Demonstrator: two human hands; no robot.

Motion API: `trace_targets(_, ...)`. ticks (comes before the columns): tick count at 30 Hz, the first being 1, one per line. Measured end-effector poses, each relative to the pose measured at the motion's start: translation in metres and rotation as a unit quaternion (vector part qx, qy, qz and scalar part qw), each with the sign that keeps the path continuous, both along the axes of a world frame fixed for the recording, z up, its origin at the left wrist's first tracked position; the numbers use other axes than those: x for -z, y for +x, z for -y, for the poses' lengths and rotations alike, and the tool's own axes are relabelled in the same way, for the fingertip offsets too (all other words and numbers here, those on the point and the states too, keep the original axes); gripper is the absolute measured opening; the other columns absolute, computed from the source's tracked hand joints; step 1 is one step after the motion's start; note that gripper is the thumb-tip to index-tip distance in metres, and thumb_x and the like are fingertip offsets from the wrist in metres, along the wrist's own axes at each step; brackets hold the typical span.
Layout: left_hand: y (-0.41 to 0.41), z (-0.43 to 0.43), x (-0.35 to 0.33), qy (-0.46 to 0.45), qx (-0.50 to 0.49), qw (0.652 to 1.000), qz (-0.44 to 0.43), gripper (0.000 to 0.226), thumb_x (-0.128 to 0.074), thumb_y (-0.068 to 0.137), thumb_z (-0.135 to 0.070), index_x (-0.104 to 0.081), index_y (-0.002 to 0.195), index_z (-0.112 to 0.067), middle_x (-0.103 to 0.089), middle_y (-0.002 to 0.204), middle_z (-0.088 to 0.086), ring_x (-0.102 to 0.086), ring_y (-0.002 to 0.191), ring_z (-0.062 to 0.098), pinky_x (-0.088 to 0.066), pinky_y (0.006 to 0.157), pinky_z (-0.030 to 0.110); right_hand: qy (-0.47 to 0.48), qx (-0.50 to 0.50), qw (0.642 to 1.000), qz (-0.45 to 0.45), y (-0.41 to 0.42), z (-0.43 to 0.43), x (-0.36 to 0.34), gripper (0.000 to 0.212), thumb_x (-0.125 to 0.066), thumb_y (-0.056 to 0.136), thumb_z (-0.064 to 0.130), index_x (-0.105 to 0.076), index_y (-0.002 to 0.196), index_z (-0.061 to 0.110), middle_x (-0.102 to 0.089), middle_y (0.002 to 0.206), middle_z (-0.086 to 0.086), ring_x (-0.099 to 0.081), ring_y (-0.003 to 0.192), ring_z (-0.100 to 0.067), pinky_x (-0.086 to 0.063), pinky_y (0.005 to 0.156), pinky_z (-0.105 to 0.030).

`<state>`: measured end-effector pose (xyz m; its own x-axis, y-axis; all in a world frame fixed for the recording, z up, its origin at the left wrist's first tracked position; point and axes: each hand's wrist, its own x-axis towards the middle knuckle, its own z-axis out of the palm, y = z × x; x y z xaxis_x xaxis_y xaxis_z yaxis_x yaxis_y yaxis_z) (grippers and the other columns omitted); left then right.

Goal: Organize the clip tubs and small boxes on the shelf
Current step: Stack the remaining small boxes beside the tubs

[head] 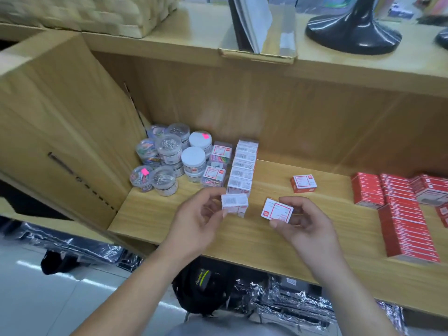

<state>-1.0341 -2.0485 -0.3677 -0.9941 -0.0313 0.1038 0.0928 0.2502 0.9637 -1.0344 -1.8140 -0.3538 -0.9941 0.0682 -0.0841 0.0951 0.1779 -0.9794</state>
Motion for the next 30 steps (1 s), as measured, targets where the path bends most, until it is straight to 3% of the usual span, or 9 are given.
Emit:
trace_targets(3, -0.016, 0.005, 0.014, -0.033, 0.026, 0.999, -0.008, 0.052, -0.076, 0.085, 0.000, -0.063, 0.114, -0.041, -0.071, 0.098, -0.016, -0.065, 0.081, 0.014, -0.057, 0.076, 0.030, 0.012, 0.024, 1.000, -0.006, 0.002, 0.013, -0.003, 0.044, -0.084, 0.073, -0.005, -0.071, 0.103, 0.025, -0.076, 0.095, 0.010, -0.066, 0.075, -0.013, -0.056, 0.076, -0.030)
trace_targets(7, -0.025, 0.006, 0.030, -0.050, 0.018, 0.998, -0.046, 0.044, -0.079, 0.084, -0.004, -0.065, 0.118, -0.029, -0.066, 0.103, -0.017, -0.066, 0.081, 0.015, -0.058, 0.070, 0.034, 0.019, 0.032, 0.999, -0.003, 0.005, 0.022, -0.006, 0.044, -0.084, 0.071, -0.006, -0.071, 0.102, 0.023, -0.077, 0.094, 0.009, -0.065, 0.075, -0.012, -0.055, 0.074, -0.022)
trace_targets(10, -0.031, 0.003, 0.029, -0.048, -0.001, 0.998, -0.038, 0.051, -0.080, 0.083, -0.005, -0.059, 0.114, -0.040, -0.068, 0.103, -0.021, -0.065, 0.077, 0.012, -0.057, 0.069, 0.028, 0.003, 0.025, 1.000, 0.013, 0.006, 0.031, -0.008, 0.045, -0.085, 0.071, -0.006, -0.072, 0.106, 0.019, -0.078, 0.094, 0.002, -0.065, 0.076, -0.016, -0.056, 0.076, -0.026)
trace_targets(13, -0.034, 0.002, 0.030, -0.056, -0.004, 0.998, -0.027, 0.049, -0.079, 0.085, -0.008, -0.057, 0.108, -0.045, -0.068, 0.101, -0.022, -0.065, 0.077, 0.011, -0.059, 0.071, 0.033, -0.018, 0.029, 0.999, 0.025, 0.008, 0.034, -0.008, 0.048, -0.085, 0.070, -0.005, -0.072, 0.110, 0.019, -0.078, 0.093, -0.001, -0.064, 0.077, -0.016, -0.056, 0.079, -0.031)
trace_targets(18, -0.016, 0.007, 0.023, -0.093, -0.037, 0.992, -0.079, 0.037, -0.077, 0.083, -0.009, -0.061, 0.113, -0.025, -0.061, 0.100, -0.013, -0.061, 0.079, 0.012, -0.054, 0.068, 0.031, -0.015, 0.003, 1.000, 0.025, 0.010, 0.036, -0.005, 0.045, -0.080, 0.077, -0.006, -0.073, 0.109, 0.024, -0.076, 0.091, 0.004, -0.061, 0.073, -0.013, -0.054, 0.073, -0.022)
trace_targets(21, 0.007, 0.001, 0.017, -0.015, 0.031, 0.999, -0.003, 0.041, -0.080, 0.085, -0.019, -0.063, 0.120, -0.034, -0.067, 0.101, -0.016, -0.063, 0.079, 0.012, -0.051, 0.069, 0.023, -0.017, -0.019, 0.999, 0.026, 0.014, 0.044, 0.001, 0.042, -0.075, 0.081, -0.010, -0.073, 0.107, 0.023, -0.076, 0.095, -0.001, -0.061, 0.072, -0.013, -0.052, 0.072, -0.017)
trace_targets(24, 0.015, 0.000, 0.030, 0.023, 0.090, 0.993, 0.070, 0.059, -0.080, 0.085, -0.024, -0.055, 0.129, -0.056, -0.069, 0.113, -0.023, -0.066, 0.083, 0.010, -0.055, 0.075, 0.028, -0.013, -0.035, 0.999, 0.033, 0.015, 0.055, 0.005, 0.044, -0.075, 0.079, -0.012, -0.071, 0.108, 0.021, -0.075, 0.089, 0.002, -0.060, 0.070, -0.008, -0.051, 0.070, -0.015)
trace_targets(26, 0.016, 0.005, 0.038, -0.007, 0.101, 0.993, 0.059, 0.059, -0.079, 0.086, -0.025, -0.056, 0.127, -0.061, -0.070, 0.108, -0.017, -0.064, 0.081, 0.013, -0.057, 0.076, 0.034, -0.001, -0.049, 0.998, 0.029, 0.015, 0.057, 0.006, 0.048, -0.075, 0.077, -0.014, -0.069, 0.109, 0.021, -0.074, 0.085, 0.007, -0.059, 0.067, -0.003, -0.049, 0.066, -0.014)
trace_targets(30, 0.020, 0.009, 0.043, -0.059, 0.108, 0.992, 0.028, 0.024, -0.079, 0.084, -0.034, -0.073, 0.107, -0.036, -0.059, 0.079, -0.010, -0.053, 0.066, 0.010, -0.049, 0.063, 0.035, 0.023, -0.078, 0.997, 0.017, 0.014, 0.060, 0.003, 0.052, -0.077, 0.074, -0.014, -0.068, 0.107, 0.025, -0.076, 0.093, 0.009, -0.056, 0.066, -0.005, -0.049, 0.065, -0.016)
